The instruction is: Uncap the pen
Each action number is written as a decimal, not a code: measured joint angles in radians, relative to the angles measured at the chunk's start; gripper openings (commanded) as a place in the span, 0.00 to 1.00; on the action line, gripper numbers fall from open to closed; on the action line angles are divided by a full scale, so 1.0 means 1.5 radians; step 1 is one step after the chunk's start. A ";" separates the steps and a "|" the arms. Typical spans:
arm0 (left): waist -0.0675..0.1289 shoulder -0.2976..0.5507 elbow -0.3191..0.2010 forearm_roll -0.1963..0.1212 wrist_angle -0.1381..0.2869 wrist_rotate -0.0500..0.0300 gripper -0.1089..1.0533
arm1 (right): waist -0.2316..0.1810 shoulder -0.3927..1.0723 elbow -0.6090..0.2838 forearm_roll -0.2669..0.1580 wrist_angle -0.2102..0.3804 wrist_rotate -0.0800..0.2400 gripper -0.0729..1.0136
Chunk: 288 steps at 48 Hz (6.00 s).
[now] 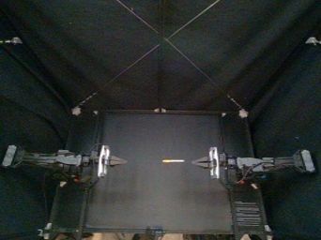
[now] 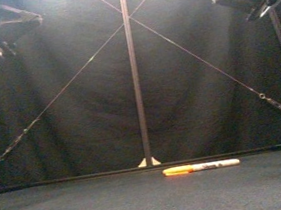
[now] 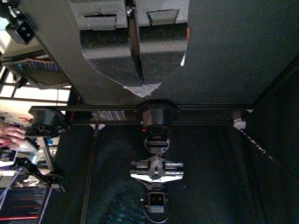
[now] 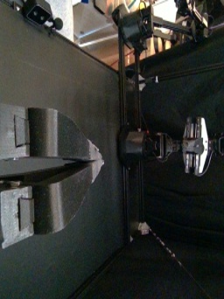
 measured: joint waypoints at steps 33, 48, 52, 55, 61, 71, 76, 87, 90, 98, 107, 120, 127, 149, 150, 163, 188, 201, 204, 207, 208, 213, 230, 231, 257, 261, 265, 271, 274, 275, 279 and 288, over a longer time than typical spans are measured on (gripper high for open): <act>0.005 0.220 0.002 0.044 -0.004 0.0061 0.18 | -0.187 0.369 -0.049 -0.057 0.081 0.006 0.34; 0.010 0.244 -0.003 0.050 -0.004 0.0051 0.35 | -0.165 0.521 -0.111 -0.053 0.150 0.006 0.69; 0.011 0.245 -0.003 0.050 -0.004 0.0051 0.41 | -0.166 0.544 -0.124 -0.046 0.155 0.006 0.77; 0.012 0.244 -0.004 0.050 -0.004 0.0051 0.46 | -0.166 0.559 -0.130 -0.043 0.156 0.005 0.80; 0.013 0.245 -0.004 0.049 -0.004 0.0051 0.56 | -0.167 0.580 -0.134 -0.042 0.157 0.006 0.81; 0.013 0.245 -0.003 0.050 -0.005 0.0041 0.71 | -0.168 0.603 -0.135 -0.042 0.163 0.006 0.81; 0.014 0.245 -0.004 0.049 -0.005 0.0031 0.76 | -0.169 0.616 -0.135 -0.042 0.174 0.006 0.81; 0.036 0.245 -0.012 0.047 -0.005 0.0010 0.77 | -0.168 0.635 -0.139 -0.034 0.181 0.006 0.72; 0.041 0.245 -0.014 0.044 -0.007 0.0000 0.77 | -0.167 0.637 -0.139 -0.031 0.181 0.006 0.67; 0.056 0.245 -0.015 0.019 -0.025 0.0000 0.77 | -0.162 0.639 -0.141 -0.031 0.181 0.007 0.54; 0.064 0.246 -0.015 -0.027 -0.054 0.0000 0.77 | -0.152 0.608 -0.161 -0.036 0.183 0.004 0.53; 0.063 0.273 -0.031 -0.062 -0.085 0.0000 0.77 | -0.138 0.524 -0.226 -0.080 0.183 -0.002 0.53; 0.063 0.308 -0.053 -0.063 -0.086 0.0010 0.77 | -0.125 0.514 -0.255 -0.103 0.183 0.001 0.53; 0.062 0.388 -0.099 -0.061 -0.087 0.0010 0.77 | -0.080 0.514 -0.291 -0.136 0.183 0.000 0.53; 0.063 0.389 -0.100 -0.061 -0.086 0.0020 0.77 | -0.079 0.514 -0.291 -0.135 0.183 0.000 0.53; 0.062 0.398 -0.111 -0.061 -0.087 0.0020 0.77 | -0.072 0.516 -0.311 -0.144 0.180 -0.001 0.53; 0.062 0.436 -0.135 -0.062 -0.087 -0.0010 0.76 | -0.066 0.536 -0.330 -0.162 0.180 -0.001 0.53; 0.062 0.436 -0.135 -0.067 -0.087 -0.0010 0.69 | -0.067 0.537 -0.331 -0.162 0.180 -0.001 0.53; 0.061 0.436 -0.135 -0.069 -0.087 -0.0010 0.63 | -0.067 0.537 -0.331 -0.162 0.179 0.002 0.53; 0.059 0.437 -0.135 -0.069 -0.087 -0.0010 0.56 | -0.069 0.537 -0.331 -0.162 0.179 0.000 0.53; 0.059 0.436 -0.135 -0.067 -0.087 -0.0010 0.54 | -0.069 0.537 -0.330 -0.161 0.180 -0.001 0.53; 0.059 0.436 -0.135 -0.069 -0.086 -0.0010 0.45 | -0.070 0.537 -0.330 -0.161 0.180 -0.002 0.53; 0.058 0.397 -0.110 -0.076 -0.090 -0.0010 0.42 | -0.076 0.508 -0.302 -0.160 0.152 0.002 0.53; 0.058 0.394 -0.108 -0.077 -0.091 -0.0010 0.42 | -0.078 0.505 -0.300 -0.159 0.149 0.003 0.53; 0.063 0.268 -0.027 -0.100 -0.090 -0.0020 0.42 | -0.095 0.424 -0.226 -0.141 0.125 0.003 0.53; 0.062 0.253 -0.019 -0.100 -0.090 -0.0020 0.42 | -0.095 0.422 -0.226 -0.141 0.125 0.003 0.53; 0.062 0.241 -0.012 -0.100 -0.090 -0.0020 0.42 | -0.095 0.422 -0.226 -0.141 0.125 0.003 0.53; 0.063 0.236 -0.007 -0.100 -0.089 -0.0020 0.42 | -0.095 0.422 -0.226 -0.141 0.124 0.003 0.53; 0.062 0.236 -0.004 -0.100 -0.088 -0.0020 0.42 | -0.095 0.422 -0.226 -0.142 0.122 0.003 0.53; 0.062 0.236 -0.003 -0.100 -0.088 -0.0020 0.42 | -0.095 0.422 -0.226 -0.142 0.122 0.003 0.53; 0.062 0.236 -0.002 -0.100 -0.088 -0.0020 0.42 | -0.095 0.422 -0.226 -0.142 0.120 0.003 0.53; 0.062 0.236 -0.003 -0.100 -0.087 -0.0020 0.42 | -0.096 0.422 -0.226 -0.142 0.118 0.003 0.53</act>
